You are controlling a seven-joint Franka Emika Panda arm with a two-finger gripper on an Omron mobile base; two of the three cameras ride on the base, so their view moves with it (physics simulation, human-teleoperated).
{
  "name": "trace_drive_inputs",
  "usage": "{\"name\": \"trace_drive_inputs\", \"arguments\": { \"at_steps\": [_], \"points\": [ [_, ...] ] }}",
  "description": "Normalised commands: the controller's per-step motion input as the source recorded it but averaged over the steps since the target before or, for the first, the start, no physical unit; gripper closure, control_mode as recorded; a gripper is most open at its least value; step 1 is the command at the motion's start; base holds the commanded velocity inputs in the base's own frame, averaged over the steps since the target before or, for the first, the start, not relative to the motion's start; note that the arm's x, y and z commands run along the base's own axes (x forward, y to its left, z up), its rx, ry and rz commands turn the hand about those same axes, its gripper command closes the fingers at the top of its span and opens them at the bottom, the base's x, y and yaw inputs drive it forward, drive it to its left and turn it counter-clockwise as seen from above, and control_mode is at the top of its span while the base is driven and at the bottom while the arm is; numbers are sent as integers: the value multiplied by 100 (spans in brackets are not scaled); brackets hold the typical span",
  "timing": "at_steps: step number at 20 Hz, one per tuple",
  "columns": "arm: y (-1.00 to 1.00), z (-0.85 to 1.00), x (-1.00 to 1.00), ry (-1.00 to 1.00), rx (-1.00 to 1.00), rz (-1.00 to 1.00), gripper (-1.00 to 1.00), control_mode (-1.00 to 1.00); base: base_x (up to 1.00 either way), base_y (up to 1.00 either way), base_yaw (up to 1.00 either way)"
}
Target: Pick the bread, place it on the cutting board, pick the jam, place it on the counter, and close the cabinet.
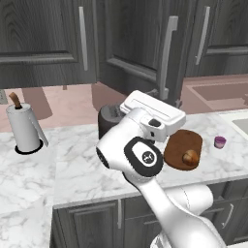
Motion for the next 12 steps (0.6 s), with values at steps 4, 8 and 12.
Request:
{"name": "trace_drive_inputs", "arguments": {
  "at_steps": [4, 8, 12],
  "points": [
    [-15, 0, 31, -1, 0, 0, -100, -100, 0, 0, 0],
    [-14, 0, 32, 0, 0, 0, -100, -100, 0, 0, 0],
    [-17, 0, 34, 0, 0, 0, -100, -100, 0, 0, 0]
  ]
}}
